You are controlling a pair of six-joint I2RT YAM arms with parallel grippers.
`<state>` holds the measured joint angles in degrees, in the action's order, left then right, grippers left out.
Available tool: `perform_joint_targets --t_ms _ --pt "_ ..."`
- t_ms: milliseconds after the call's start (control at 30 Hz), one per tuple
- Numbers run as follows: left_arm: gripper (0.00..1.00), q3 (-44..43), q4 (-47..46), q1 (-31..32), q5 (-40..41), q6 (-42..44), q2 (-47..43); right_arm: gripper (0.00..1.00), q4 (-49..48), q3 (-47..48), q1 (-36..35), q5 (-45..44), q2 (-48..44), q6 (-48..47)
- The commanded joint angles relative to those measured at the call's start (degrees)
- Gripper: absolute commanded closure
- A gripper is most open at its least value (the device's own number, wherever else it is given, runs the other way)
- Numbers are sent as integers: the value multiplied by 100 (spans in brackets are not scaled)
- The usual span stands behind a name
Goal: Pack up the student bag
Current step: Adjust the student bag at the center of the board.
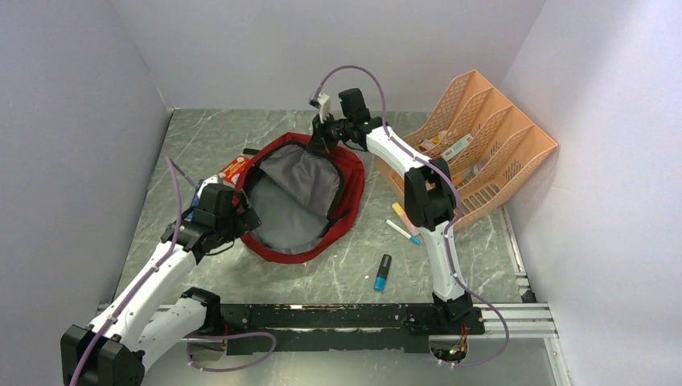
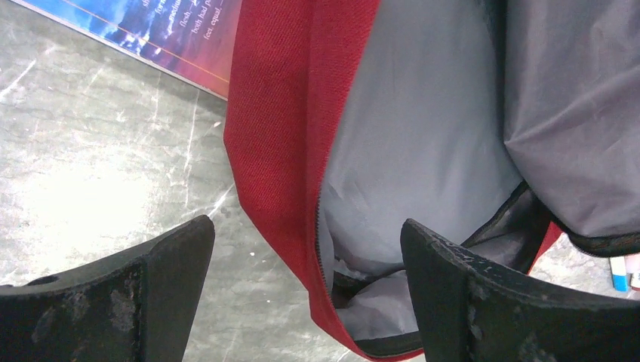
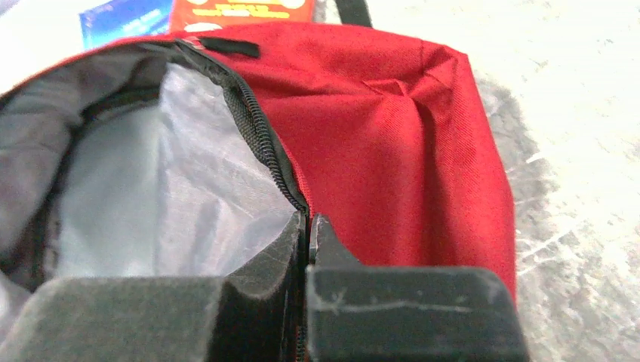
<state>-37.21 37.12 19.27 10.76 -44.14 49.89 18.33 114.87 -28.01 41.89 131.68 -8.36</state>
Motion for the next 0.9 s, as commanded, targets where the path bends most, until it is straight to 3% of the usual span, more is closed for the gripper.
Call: perform_joint_targets --t_ms 0,100,200,367,500,667,867 --pt "3 107 -308 -55 -220 46 2 95 -453 67 335 34 257 -437" --pt "3 126 -322 -55 -226 61 -36 74 -443 55 467 -266 310 -437" --pt "3 171 -355 -55 -245 85 -66 67 -594 -188 472 -556 57 -347" --pt "3 148 -416 -55 -273 156 49 64 -1220 -923 470 -1534 -795 392" --pt "3 57 -386 -55 -180 204 94 64 -1895 -1808 465 -2149 -1665 1580" --pt "3 2 -492 -55 -187 202 118 66 -2770 -3225 434 -2119 -2782 2898" --pt "3 -102 -505 -55 -196 271 321 67 -2306 -4032 127 -1366 -3407 3698"
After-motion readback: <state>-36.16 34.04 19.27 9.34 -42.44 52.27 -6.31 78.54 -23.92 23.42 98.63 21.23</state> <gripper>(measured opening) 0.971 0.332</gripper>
